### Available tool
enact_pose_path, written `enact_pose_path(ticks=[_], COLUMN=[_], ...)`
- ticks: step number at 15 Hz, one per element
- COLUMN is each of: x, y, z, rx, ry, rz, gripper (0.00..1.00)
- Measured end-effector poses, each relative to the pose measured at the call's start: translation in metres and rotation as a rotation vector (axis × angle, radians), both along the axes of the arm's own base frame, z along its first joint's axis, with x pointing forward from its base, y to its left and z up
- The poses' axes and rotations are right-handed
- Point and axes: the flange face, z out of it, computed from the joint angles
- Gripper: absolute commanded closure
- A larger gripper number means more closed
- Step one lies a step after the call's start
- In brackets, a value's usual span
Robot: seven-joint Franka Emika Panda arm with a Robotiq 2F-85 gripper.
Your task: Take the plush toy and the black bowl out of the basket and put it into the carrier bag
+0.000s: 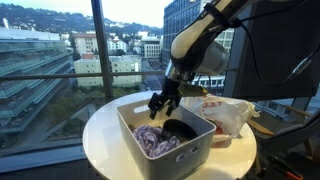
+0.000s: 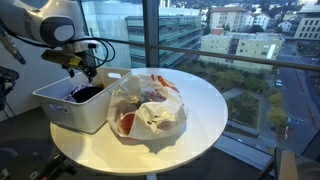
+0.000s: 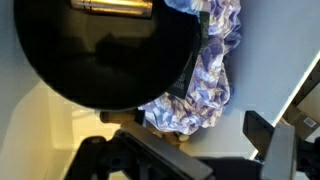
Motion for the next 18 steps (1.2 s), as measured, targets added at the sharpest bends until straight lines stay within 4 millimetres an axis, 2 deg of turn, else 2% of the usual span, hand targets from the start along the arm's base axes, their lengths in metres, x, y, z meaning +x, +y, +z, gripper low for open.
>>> enact_pose_path(ticks=[5,10,11,12,15,18], x=[-0.006,0.000,0.002,0.004,0.007,0.005], y=[0.004,-0.004,-0.008,-0.012,-0.019,-0.012], z=[-0.030,-0.059,-0.064,-0.069,-0.077,-0.076], rx=[0.001,-0.044,-0.063,-0.083,-0.136,-0.169], ry=[0.077,0.072,0.066,0.064,0.054,0.032], rz=[-0.114,-0.213,-0.239,-0.264,-0.329,-0.373], gripper=[0.00,0.00,0.25,0.27,0.51,0.73])
